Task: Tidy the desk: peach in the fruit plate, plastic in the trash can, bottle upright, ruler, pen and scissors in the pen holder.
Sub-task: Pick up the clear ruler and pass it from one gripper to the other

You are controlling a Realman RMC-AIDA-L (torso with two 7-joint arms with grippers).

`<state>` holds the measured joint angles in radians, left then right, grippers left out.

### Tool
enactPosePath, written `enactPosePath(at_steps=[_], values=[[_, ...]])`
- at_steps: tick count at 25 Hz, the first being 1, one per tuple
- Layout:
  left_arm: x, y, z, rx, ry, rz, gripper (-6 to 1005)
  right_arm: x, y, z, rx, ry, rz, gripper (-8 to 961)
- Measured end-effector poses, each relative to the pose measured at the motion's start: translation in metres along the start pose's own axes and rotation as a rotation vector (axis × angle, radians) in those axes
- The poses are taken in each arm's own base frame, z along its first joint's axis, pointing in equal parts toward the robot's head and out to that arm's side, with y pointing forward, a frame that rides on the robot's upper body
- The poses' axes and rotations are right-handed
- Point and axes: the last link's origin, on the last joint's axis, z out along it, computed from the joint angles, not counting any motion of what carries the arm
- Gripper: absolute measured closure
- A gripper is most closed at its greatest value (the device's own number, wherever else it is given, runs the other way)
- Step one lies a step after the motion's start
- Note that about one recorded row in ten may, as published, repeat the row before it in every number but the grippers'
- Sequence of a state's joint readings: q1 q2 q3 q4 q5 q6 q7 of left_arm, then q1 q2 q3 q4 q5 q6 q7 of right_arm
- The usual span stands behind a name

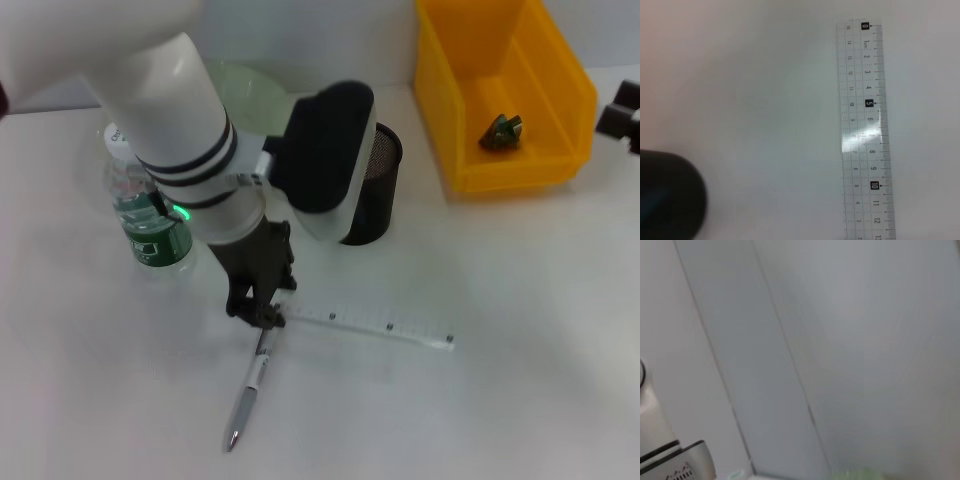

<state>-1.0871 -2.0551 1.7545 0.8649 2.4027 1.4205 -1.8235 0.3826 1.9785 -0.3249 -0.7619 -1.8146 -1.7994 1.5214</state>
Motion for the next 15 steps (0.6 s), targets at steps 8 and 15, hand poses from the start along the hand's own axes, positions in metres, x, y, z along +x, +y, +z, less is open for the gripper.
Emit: enactPosePath(at_steps=[8, 15], values=[[-0.001, -0.005, -0.019, 0.098, 0.094, -0.069, 573, -0.005, 0.003, -0.018, 0.066, -0.171, -0.009, 278], [-0.002, -0.007, -0.034, 0.193, 0.168, -0.117, 566, 0.016, 0.016, -0.026, 0.159, -0.481, 0.03, 280]])
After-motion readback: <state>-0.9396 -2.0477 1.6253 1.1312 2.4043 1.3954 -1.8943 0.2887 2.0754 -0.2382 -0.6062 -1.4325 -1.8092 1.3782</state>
